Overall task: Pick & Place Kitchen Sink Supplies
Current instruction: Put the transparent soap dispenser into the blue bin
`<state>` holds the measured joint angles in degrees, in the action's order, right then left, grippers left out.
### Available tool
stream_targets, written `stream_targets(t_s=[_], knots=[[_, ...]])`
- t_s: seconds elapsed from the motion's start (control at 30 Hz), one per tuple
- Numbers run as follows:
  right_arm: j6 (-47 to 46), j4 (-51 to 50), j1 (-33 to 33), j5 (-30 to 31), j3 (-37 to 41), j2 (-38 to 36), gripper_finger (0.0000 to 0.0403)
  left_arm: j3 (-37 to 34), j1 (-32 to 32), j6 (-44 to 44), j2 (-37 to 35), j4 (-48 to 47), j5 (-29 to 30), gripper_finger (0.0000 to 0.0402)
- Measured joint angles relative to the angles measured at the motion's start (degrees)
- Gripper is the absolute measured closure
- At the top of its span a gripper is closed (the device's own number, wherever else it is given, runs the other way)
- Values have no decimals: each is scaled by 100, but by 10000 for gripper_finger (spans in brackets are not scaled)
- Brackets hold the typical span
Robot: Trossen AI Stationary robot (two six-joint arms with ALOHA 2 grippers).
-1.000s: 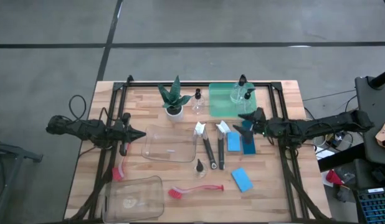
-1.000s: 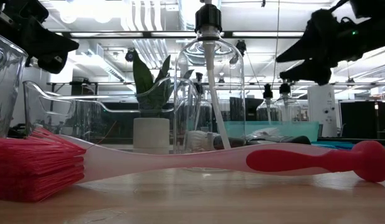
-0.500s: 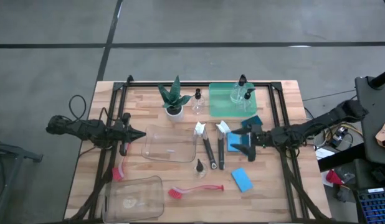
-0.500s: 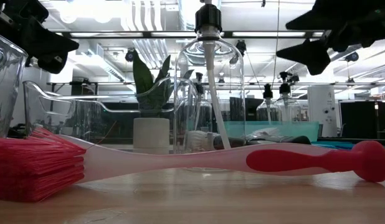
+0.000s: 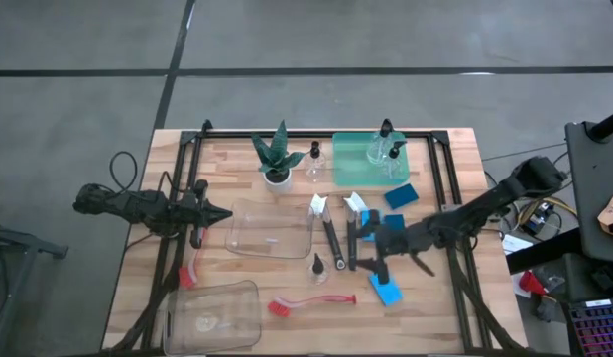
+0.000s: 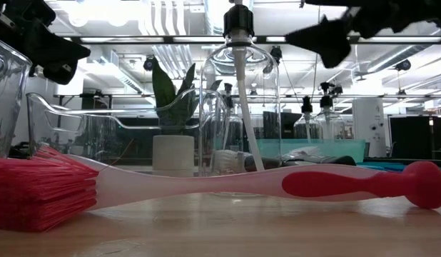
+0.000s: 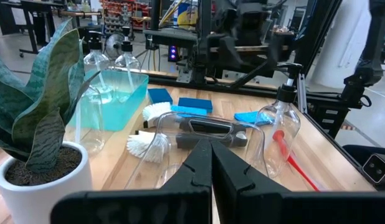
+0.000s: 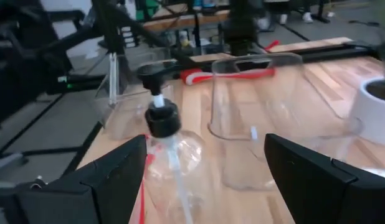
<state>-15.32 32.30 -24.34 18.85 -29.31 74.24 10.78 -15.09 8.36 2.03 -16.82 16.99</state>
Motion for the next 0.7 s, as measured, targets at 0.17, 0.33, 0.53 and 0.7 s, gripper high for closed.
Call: stream_targets(t_s=[0.17, 0.33, 0.53, 0.7], knots=[[289, -35, -30, -151, -587, 678, 79, 0, 1, 1, 0, 0, 0, 401], [338, -25, -38, -348, -999, 1196, 73, 0, 0, 2, 1, -7, 0, 401], [352, -35, -56, -438, -1362, 1667, 75, 0, 2, 0, 4, 1, 0, 401], [348, -16, -56, -425, -1517, 1910, 83, 0, 0, 0, 4, -2, 0, 401]])
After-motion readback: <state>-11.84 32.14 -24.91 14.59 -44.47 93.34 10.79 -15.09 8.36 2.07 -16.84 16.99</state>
